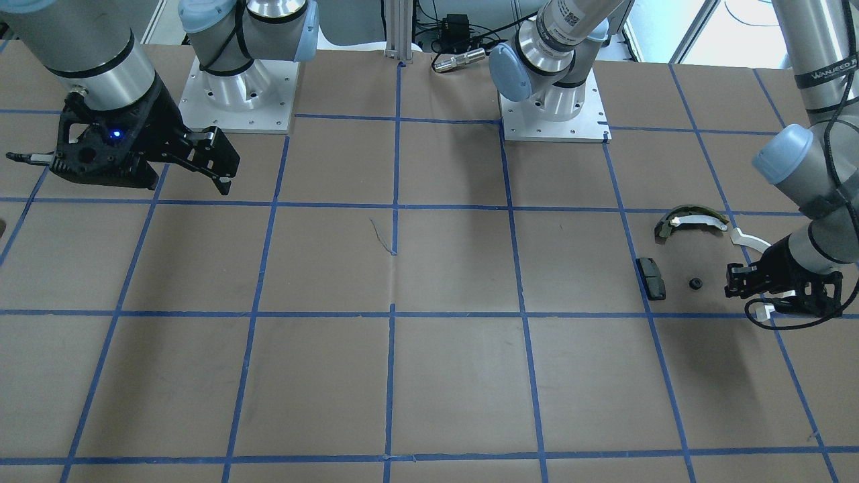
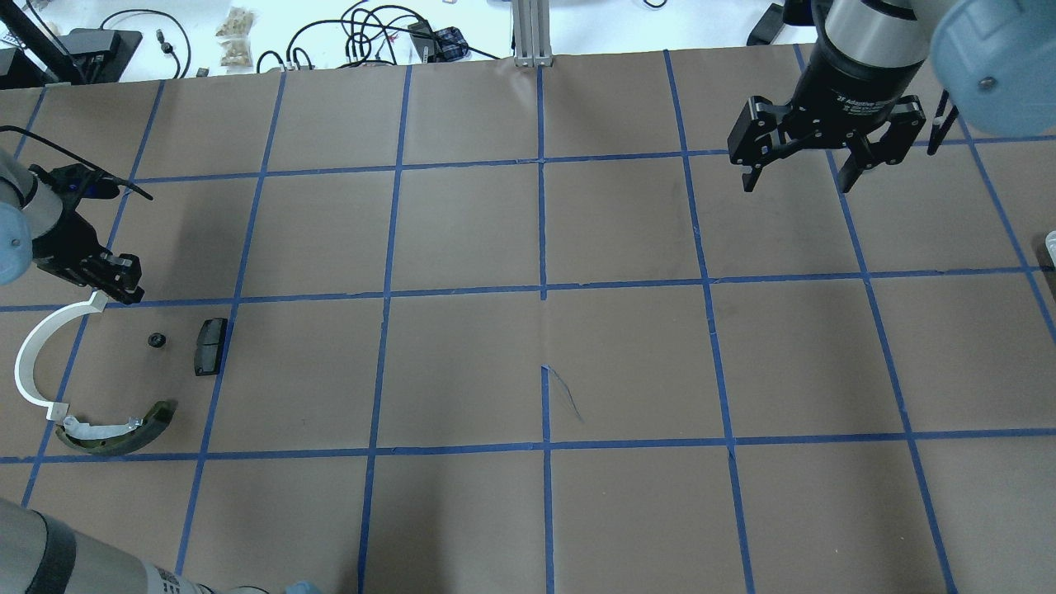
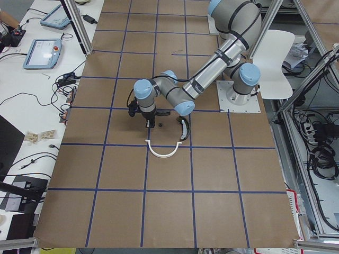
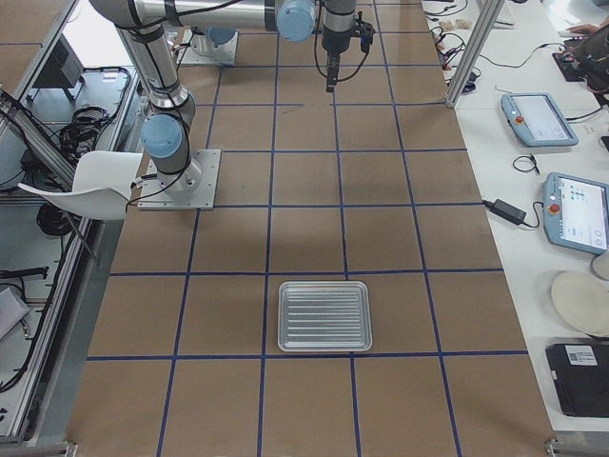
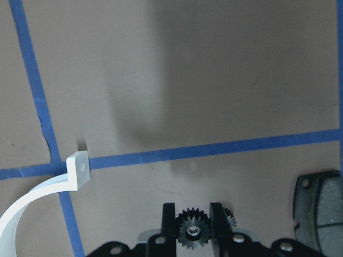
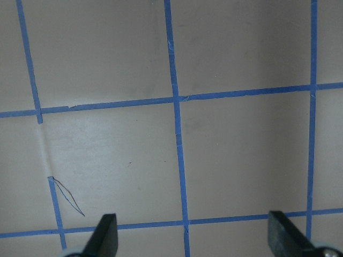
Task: Place bearing gear from tray to pile
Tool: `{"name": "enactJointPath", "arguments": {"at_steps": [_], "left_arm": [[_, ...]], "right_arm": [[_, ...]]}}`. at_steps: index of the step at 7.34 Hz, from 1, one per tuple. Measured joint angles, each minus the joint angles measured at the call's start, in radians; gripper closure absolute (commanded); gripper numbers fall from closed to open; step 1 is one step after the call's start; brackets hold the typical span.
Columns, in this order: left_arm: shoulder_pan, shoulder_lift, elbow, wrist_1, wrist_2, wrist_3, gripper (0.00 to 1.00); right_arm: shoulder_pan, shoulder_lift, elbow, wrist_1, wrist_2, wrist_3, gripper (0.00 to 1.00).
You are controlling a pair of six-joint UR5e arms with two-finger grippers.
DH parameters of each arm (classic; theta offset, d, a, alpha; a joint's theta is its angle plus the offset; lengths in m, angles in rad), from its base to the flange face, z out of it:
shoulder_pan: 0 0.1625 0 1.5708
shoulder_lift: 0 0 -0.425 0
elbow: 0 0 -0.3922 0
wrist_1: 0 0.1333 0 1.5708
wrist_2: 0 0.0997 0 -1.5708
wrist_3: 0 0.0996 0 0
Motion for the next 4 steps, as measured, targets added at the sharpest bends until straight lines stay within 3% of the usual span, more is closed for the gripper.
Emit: {"name": "enactJointPath", "arguments": {"at_steps": [1, 4], "left_arm": [[0.005, -0.011, 0.000, 0.017, 0.010, 0.004, 0.98], [0.009, -0.025, -0.002, 0.029, 0.026, 0.005, 0.80]], "right_arm": [[0.000, -0.001, 0.000, -0.002, 0.001, -0.001, 0.00], [0.000, -0.002, 0.001, -0.005, 0.000, -0.009, 0.00]]}}
